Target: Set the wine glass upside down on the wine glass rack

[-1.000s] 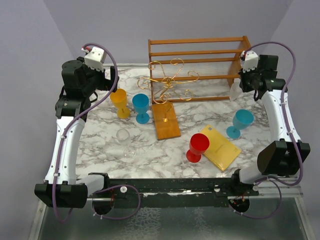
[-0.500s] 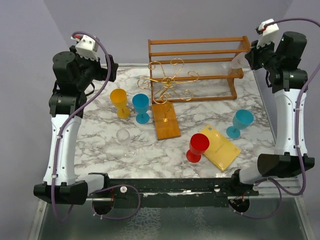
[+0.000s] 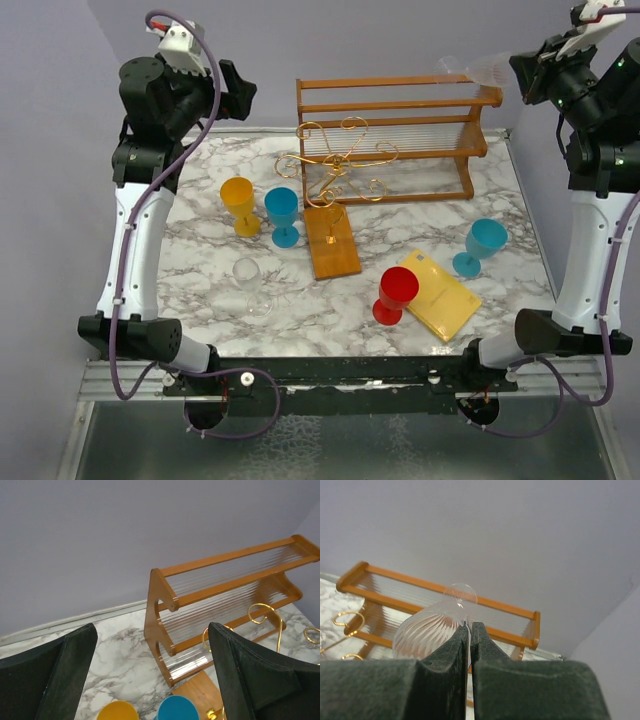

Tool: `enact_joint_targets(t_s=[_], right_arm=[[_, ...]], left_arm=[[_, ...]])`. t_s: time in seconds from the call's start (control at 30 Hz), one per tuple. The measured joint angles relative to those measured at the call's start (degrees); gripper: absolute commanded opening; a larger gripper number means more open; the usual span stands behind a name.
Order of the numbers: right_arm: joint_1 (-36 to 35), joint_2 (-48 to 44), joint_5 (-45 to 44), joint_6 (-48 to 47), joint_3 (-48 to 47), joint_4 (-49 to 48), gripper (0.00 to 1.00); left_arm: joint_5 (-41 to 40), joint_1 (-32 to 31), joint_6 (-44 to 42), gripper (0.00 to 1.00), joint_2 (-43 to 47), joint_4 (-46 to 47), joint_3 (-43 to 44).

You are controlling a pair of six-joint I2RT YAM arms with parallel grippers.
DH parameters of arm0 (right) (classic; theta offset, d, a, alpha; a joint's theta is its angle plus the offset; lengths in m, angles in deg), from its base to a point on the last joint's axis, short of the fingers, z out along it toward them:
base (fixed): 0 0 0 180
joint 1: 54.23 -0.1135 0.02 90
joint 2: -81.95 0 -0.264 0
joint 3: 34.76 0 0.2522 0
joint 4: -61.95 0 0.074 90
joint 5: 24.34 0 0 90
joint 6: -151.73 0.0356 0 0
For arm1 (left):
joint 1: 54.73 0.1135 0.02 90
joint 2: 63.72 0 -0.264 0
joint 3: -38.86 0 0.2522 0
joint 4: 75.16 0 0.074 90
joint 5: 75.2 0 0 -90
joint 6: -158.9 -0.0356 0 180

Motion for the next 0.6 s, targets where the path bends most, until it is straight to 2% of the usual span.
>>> enact_joint_targets(t_s=[0.13,0.3,0.6], right_arm=[[0.0,2.1,2.1,3.6,-3.5,-2.3,0.01],[-0.2,3.4,5.8,8.3,-3.1,-5.1,0.01],[-4.7,5.4,14.7,16.6,-1.1,-10.1,0.01]], left_arm=[[0.7,-1.7,1.8,0.95,-4.7,0.2,3.8],[1.8,-4.7,3.3,0.95,-11.1,-0.3,9.6],[7.1,-12.0,6.4,0.94,-14.7,2.6,12.6]])
